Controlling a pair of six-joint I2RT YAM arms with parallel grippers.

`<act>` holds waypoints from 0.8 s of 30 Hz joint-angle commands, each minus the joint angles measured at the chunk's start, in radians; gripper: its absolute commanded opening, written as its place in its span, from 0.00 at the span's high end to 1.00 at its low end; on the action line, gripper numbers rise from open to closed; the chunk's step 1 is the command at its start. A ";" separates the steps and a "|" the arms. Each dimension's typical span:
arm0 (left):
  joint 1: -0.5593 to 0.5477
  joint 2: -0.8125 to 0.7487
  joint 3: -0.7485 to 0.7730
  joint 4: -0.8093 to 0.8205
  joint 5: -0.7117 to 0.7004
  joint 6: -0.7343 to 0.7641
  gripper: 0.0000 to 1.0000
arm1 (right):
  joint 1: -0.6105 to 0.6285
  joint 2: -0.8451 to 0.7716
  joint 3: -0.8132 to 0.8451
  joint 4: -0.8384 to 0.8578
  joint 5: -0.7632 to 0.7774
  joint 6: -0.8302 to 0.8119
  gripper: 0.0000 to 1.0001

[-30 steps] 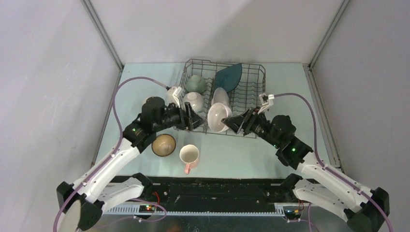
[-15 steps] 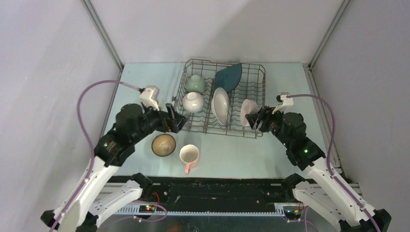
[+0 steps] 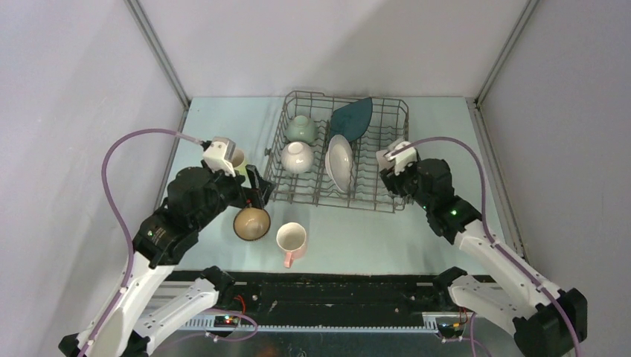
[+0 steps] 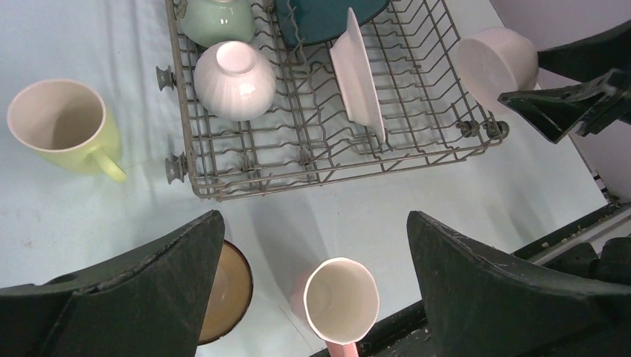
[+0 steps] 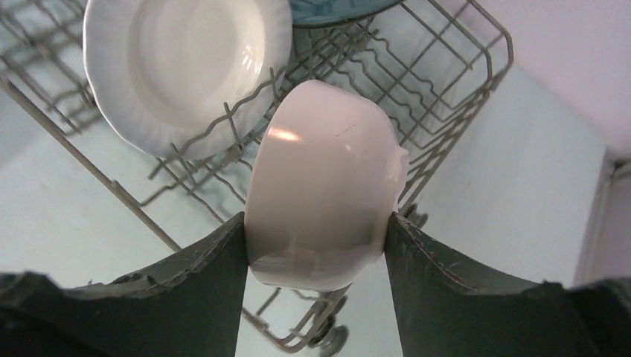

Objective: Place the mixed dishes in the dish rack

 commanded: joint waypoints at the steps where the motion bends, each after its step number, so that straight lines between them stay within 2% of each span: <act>1: 0.006 -0.002 0.010 0.022 -0.015 0.048 0.00 | 0.016 0.085 0.071 0.141 -0.114 -0.405 1.00; 4: 0.006 -0.002 0.010 0.029 -0.015 0.055 0.00 | -0.008 0.184 0.089 0.219 -0.173 -0.464 1.00; 6: 0.006 0.000 0.012 0.030 -0.013 0.062 0.00 | -0.037 0.256 0.123 0.233 -0.227 -0.562 1.00; 10: 0.006 0.003 0.010 0.032 -0.014 0.066 0.00 | -0.068 0.389 0.222 0.179 -0.238 -0.749 1.00; 12: 0.005 0.000 0.003 0.036 -0.021 0.065 0.00 | -0.084 0.452 0.303 0.065 -0.275 -0.861 1.00; 16: 0.006 -0.004 0.001 0.034 -0.026 0.065 0.00 | -0.111 0.529 0.333 -0.006 -0.283 -1.018 1.00; 20: 0.006 -0.002 0.006 0.027 -0.026 0.067 0.00 | -0.137 0.590 0.333 0.000 -0.245 -1.087 1.00; 24: 0.006 0.005 0.003 0.029 -0.042 0.064 0.00 | -0.164 0.643 0.351 0.060 -0.222 -1.085 1.00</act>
